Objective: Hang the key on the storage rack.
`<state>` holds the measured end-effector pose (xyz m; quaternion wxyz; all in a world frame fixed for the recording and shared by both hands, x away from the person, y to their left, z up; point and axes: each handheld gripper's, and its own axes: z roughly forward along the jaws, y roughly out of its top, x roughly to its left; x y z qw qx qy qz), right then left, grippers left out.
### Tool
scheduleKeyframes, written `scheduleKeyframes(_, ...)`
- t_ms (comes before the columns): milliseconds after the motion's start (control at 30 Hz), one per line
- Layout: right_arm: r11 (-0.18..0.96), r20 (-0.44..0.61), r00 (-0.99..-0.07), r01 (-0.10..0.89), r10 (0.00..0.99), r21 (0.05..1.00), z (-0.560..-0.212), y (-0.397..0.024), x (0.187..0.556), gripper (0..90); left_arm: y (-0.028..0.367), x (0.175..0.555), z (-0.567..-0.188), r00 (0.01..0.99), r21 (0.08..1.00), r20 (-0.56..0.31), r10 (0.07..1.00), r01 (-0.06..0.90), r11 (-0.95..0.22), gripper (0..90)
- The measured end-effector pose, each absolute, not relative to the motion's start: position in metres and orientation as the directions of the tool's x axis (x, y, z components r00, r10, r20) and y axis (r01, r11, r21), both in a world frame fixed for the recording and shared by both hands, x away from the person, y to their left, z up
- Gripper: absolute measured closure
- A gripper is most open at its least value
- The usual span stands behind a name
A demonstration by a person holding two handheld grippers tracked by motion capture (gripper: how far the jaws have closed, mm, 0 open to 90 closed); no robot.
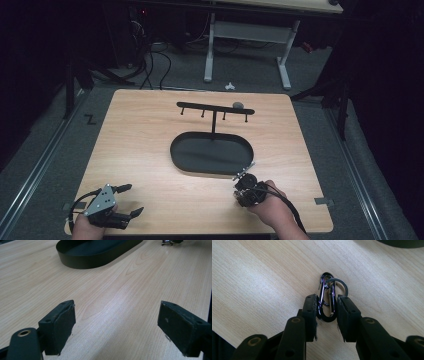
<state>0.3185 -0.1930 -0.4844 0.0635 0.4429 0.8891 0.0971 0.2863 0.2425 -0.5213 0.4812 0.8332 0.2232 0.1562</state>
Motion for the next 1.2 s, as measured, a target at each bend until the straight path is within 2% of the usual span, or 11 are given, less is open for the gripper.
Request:
scheduleKeyframes(367,0.573,-0.025,-0.584,0.786,0.811,0.230,-0.4833,-0.1952,0.3187,71.1,0.2421,0.2861,-0.5214,0.853,0.871,0.045,0.520,0.221,-0.438,15.3)
scheduleKeyframes(400,0.582,-0.038,-0.591,0.779,0.806,0.232,-0.4834,-0.1957,0.3178,83.7,0.2421,0.2861,-0.5214,0.853,0.871,0.046,0.520,0.221,-0.438,15.3)
scheduleKeyframes(433,0.581,-0.045,-0.589,0.779,0.807,0.237,-0.4830,-0.1960,0.3177,84.4,0.2421,0.2861,-0.5214,0.853,0.871,0.045,0.520,0.221,-0.438,15.3)
scheduleKeyframes(1200,0.606,-0.039,-0.612,0.770,0.790,0.201,-0.4887,-0.1915,0.3209,82.4,0.2415,0.2860,-0.5214,0.857,0.868,0.047,0.513,0.220,-0.446,15.3)
